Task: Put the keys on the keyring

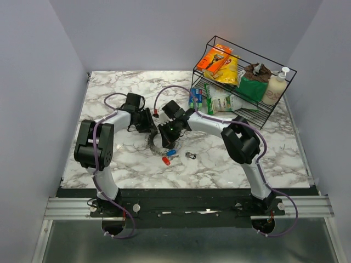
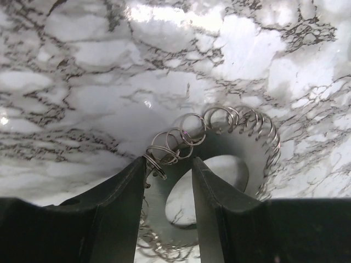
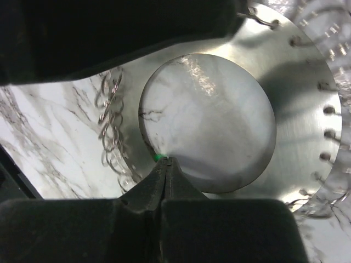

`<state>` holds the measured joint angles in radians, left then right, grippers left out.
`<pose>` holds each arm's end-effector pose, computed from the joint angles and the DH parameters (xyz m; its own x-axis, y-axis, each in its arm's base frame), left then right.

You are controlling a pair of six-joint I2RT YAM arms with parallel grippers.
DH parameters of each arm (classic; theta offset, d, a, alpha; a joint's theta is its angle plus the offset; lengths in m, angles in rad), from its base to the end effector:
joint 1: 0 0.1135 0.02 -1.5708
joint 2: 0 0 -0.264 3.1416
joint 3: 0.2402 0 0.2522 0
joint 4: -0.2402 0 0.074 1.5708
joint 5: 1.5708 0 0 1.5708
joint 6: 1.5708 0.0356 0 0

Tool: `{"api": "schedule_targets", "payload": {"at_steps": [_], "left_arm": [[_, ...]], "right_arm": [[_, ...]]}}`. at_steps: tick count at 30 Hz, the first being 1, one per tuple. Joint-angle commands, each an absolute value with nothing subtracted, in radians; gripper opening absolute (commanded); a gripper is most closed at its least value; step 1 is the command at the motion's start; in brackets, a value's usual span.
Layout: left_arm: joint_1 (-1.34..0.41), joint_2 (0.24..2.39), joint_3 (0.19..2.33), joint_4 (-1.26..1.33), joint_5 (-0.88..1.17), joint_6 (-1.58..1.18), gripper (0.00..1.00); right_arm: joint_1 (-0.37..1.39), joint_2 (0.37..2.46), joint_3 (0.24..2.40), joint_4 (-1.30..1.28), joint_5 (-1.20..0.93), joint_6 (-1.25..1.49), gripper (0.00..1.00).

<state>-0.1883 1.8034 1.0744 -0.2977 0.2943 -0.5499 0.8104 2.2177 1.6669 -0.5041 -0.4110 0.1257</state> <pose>0.3512 -0.0774 0.1595 -0.8873 -0.3400 -0.3116 -0.1607 0.8612 -0.4821 0.3149 0.3517 0.1543 -0.6951 -0.5640 -0.4459 -0.7186 0.5642 0.4066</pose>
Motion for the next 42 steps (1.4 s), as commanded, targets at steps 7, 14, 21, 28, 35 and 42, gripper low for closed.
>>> {"api": "schedule_targets", "payload": {"at_steps": [7, 14, 21, 28, 35, 42], "left_arm": [[-0.193, 1.79, 1.152, -0.364, 0.249, -0.479, 0.49], [-0.193, 1.583, 1.075, -0.4, 0.156, -0.463, 0.5], [-0.193, 1.442, 0.945, -0.422, 0.169, -0.471, 0.5], [-0.195, 1.375, 0.864, -0.44, 0.221, -0.454, 0.5], [-0.233, 1.355, 0.819, -0.436, 0.252, -0.459, 0.5], [-0.301, 1.361, 0.802, -0.419, 0.247, -0.479, 0.5]], "right_arm": [[0.821, 2.244, 1.746, -0.531, -0.451, 0.153, 0.05], [0.821, 2.181, 1.735, -0.499, -0.414, 0.161, 0.11], [0.821, 2.117, 1.677, -0.477, -0.394, 0.166, 0.19], [0.821, 2.031, 1.566, -0.46, -0.322, 0.161, 0.37], [0.818, 1.962, 1.471, -0.443, -0.31, 0.164, 0.42], [0.819, 1.933, 1.414, -0.423, -0.353, 0.118, 0.42]]}}
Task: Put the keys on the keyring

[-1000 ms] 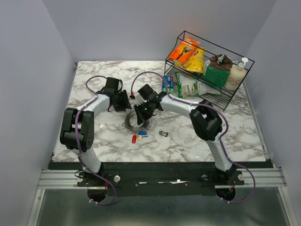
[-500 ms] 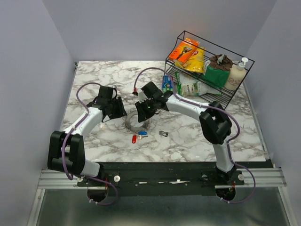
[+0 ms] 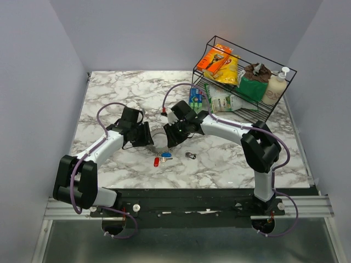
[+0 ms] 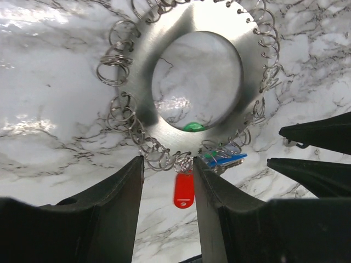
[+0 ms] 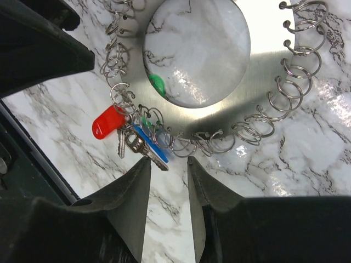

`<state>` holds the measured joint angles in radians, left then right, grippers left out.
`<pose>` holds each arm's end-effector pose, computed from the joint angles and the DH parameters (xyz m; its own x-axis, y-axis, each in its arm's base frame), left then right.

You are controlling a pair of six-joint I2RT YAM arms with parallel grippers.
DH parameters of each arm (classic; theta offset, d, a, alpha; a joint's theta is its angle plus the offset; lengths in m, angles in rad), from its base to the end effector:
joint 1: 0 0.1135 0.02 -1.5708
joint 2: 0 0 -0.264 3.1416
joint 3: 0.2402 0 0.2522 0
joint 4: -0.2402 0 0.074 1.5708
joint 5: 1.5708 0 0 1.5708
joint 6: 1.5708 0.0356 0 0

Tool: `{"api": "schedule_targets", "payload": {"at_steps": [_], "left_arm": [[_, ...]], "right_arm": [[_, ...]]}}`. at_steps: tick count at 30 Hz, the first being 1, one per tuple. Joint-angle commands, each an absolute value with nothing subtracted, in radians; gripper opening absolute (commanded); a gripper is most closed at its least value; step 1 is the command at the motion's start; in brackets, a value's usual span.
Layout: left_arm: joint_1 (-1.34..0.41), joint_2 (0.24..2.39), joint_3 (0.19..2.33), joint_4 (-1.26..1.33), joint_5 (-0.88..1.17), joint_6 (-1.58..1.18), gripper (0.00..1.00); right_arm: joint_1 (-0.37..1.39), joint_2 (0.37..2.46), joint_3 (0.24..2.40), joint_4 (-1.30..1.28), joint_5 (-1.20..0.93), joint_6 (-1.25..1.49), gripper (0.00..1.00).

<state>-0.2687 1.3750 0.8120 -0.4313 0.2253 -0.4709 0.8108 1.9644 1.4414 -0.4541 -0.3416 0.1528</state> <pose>0.2554 -0.0786 0.2013 -0.8910 -0.2133 -0.4008 -0.0315 0.9096 -0.4142 0.2832 0.3153 0.1978 -0.6880 -0.5157 -0.5107 -0.7157 0.5988 0.3596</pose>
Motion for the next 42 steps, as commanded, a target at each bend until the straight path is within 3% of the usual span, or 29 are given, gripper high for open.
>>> {"api": "schedule_targets", "payload": {"at_steps": [1, 16, 20, 42], "left_arm": [[-0.305, 1.362, 0.802, -0.417, 0.248, -0.48, 0.5], [-0.33, 1.333, 0.778, -0.433, 0.198, -0.503, 0.5], [-0.33, 1.33, 0.772, -0.434, 0.19, -0.503, 0.5], [-0.328, 1.341, 0.759, -0.425, 0.207, -0.506, 0.47]], "right_arm": [[0.819, 1.933, 1.41, -0.425, -0.35, 0.117, 0.42], [0.828, 1.953, 1.466, -0.449, -0.224, 0.144, 0.43], [0.822, 1.953, 1.46, -0.448, -0.172, 0.178, 0.48], [0.736, 1.905, 1.41, -0.397, -0.321, 0.158, 0.49]]}}
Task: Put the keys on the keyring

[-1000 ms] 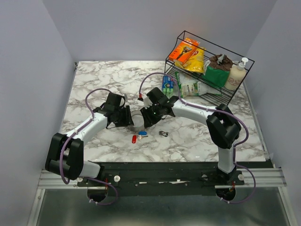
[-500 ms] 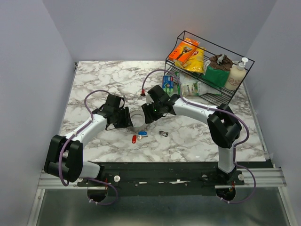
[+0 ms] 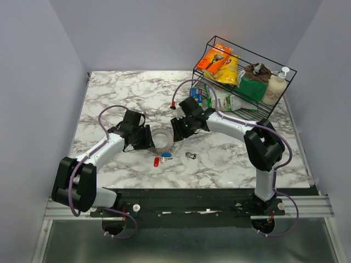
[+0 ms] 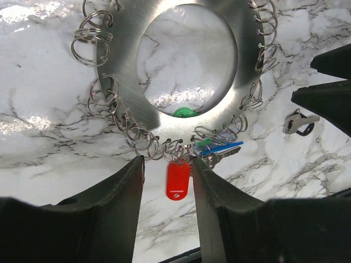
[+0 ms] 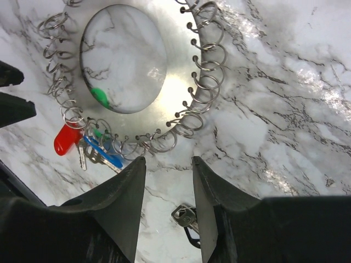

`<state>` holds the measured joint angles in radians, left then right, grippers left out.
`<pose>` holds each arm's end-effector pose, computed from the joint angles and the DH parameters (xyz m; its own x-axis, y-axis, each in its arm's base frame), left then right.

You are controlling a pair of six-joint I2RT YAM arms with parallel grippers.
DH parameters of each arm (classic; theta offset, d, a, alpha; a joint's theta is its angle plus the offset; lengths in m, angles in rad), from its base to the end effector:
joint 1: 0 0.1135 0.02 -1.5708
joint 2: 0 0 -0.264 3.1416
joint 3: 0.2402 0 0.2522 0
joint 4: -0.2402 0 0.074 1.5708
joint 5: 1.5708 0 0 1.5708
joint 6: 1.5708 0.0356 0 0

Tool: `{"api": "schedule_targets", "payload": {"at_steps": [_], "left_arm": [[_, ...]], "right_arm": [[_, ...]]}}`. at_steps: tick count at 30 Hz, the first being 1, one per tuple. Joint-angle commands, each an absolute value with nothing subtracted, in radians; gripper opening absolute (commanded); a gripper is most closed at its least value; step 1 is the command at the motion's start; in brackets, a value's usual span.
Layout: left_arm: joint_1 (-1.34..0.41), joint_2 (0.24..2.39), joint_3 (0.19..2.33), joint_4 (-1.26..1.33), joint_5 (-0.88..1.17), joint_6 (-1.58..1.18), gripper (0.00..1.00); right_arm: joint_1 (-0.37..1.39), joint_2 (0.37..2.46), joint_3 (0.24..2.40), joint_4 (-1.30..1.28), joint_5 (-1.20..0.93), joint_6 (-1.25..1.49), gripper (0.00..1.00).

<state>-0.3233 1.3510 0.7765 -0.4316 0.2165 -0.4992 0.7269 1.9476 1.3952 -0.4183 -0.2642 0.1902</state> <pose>0.2430 -0.0895 0.1965 -0.9040 -0.1902 -0.3830 -0.0153 0.9095 -0.4155 0.3064 0.2850 0.1921 -0.7477 -0.4207 -0.5138 -0.6215 0.7158 0.3184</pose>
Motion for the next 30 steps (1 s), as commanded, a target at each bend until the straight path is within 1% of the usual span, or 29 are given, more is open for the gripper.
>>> {"api": "schedule_targets", "payload": {"at_steps": [1, 3, 7, 9, 13, 24, 27, 30], "left_arm": [[-0.328, 1.338, 0.758, -0.428, 0.203, -0.509, 0.46], [-0.33, 1.319, 0.75, -0.436, 0.19, -0.5, 0.45], [-0.342, 1.305, 0.744, -0.456, 0.15, -0.494, 0.41], [-0.37, 1.312, 0.75, -0.465, 0.112, -0.489, 0.41], [-0.406, 1.344, 0.753, -0.45, 0.064, -0.495, 0.4], [-0.416, 1.419, 0.765, -0.399, 0.008, -0.495, 0.36], [-0.416, 1.442, 0.764, -0.385, 0.008, -0.495, 0.34], [-0.416, 1.457, 0.762, -0.368, 0.008, -0.492, 0.29]], "right_arm": [[0.739, 1.905, 1.417, -0.397, -0.322, 0.158, 0.49], [0.744, 1.908, 1.424, -0.399, -0.327, 0.153, 0.49], [0.747, 1.925, 1.436, -0.397, -0.345, 0.161, 0.49], [0.752, 1.93, 1.439, -0.397, -0.347, 0.163, 0.49], [0.753, 1.936, 1.44, -0.399, -0.35, 0.164, 0.49], [0.753, 1.93, 1.419, -0.399, -0.347, 0.161, 0.49], [0.753, 1.927, 1.417, -0.399, -0.345, 0.161, 0.49], [0.753, 1.925, 1.414, -0.399, -0.342, 0.16, 0.49]]}}
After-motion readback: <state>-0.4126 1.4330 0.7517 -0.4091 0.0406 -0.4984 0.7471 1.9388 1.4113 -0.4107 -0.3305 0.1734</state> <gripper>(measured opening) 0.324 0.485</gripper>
